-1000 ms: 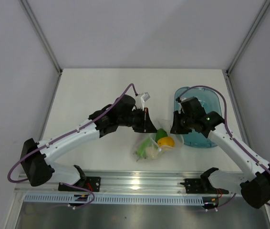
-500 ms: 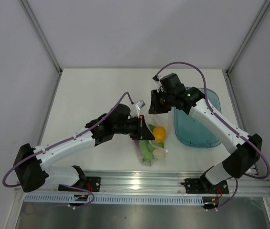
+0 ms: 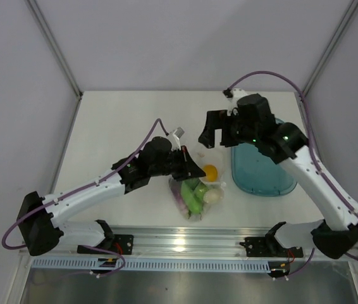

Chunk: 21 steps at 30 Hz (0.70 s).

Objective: Place the food in the zip-top bag and seal the zipper
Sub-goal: Adjust the zipper food storage bag at the center of the board.

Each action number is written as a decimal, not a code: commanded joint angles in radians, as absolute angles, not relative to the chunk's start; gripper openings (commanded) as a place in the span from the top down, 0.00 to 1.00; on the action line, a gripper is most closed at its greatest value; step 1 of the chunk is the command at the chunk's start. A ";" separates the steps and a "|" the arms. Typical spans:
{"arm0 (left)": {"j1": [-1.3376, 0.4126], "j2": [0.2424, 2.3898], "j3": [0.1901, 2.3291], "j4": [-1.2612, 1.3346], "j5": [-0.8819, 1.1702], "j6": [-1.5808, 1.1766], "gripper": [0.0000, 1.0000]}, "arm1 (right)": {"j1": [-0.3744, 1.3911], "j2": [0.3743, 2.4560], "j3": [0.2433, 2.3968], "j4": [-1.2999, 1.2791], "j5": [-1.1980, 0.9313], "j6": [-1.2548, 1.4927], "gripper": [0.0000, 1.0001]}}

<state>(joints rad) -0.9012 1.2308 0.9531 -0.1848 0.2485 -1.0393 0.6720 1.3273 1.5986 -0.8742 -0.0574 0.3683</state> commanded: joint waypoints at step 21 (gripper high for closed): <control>-0.905 1.121 1.074 -0.276 -0.068 -1.345 0.99 | 0.732 0.782 0.839 -0.353 -0.127 0.316 0.19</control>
<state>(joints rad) -0.9012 1.1389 1.0691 -0.3439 -0.0750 -1.2858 0.7265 0.8082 0.8646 -0.5438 -0.1535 0.3729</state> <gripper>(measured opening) 0.005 0.817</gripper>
